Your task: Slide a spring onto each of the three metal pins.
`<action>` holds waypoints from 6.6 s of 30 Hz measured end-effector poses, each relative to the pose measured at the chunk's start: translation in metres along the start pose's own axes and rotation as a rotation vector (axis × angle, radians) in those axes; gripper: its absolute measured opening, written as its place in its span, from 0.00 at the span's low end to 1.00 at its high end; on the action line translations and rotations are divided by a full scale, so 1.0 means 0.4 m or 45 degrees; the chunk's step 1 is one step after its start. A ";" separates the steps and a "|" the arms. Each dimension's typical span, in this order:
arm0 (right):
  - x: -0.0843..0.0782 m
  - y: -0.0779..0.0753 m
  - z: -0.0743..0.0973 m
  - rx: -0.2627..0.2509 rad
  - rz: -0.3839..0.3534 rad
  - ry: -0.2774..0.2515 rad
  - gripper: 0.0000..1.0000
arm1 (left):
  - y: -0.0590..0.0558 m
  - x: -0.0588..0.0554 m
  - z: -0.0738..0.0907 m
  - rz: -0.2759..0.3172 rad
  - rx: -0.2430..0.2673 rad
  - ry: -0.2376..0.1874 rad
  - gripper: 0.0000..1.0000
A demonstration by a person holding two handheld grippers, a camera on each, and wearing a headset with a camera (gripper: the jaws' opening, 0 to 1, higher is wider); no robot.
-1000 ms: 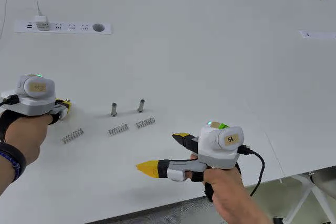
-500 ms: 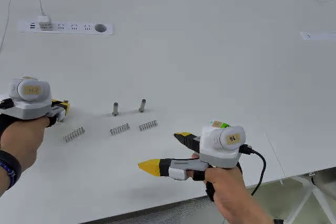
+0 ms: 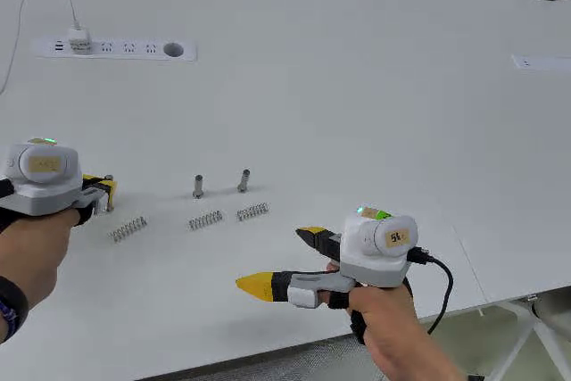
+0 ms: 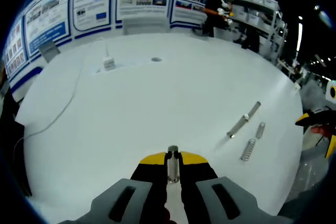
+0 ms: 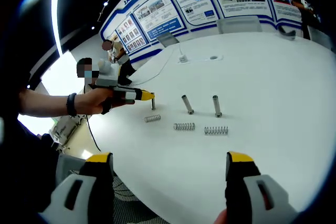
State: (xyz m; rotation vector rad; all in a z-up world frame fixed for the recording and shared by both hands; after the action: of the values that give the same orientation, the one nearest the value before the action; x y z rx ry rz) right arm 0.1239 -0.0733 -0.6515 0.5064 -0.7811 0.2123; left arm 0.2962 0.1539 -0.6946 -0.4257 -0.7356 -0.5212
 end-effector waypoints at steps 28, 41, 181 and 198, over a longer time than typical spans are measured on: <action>-0.001 -0.002 0.005 -0.003 -0.011 -0.002 0.89 | -0.010 -0.012 0.021 -0.054 0.009 -0.052 0.07; 0.002 -0.001 0.003 -0.001 -0.012 -0.003 0.89 | -0.015 -0.019 0.028 -0.099 0.020 -0.062 0.08; -0.045 0.030 -0.003 0.017 0.007 0.064 0.90 | -0.114 -0.154 0.146 -0.264 -0.330 0.162 0.69; -0.044 0.034 -0.005 0.019 -0.005 0.058 0.90 | -0.121 -0.142 0.077 -0.250 -0.344 0.180 0.61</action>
State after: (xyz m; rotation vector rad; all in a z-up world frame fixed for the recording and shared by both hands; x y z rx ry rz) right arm 0.1080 -0.0606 -0.6607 0.5157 -0.7349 0.2258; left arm 0.2167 0.1488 -0.7063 -0.5649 -0.5747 -0.8322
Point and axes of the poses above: the centre of the closed fingertips' face, and the gripper's own axes: z roughly backward along the fingers, y roughly to its left, x roughly out of its top, the point moved 4 cm from there along z, roughly backward along the fingers, and after that the axes turned 5 degrees about -x, right-handed, at the moved point
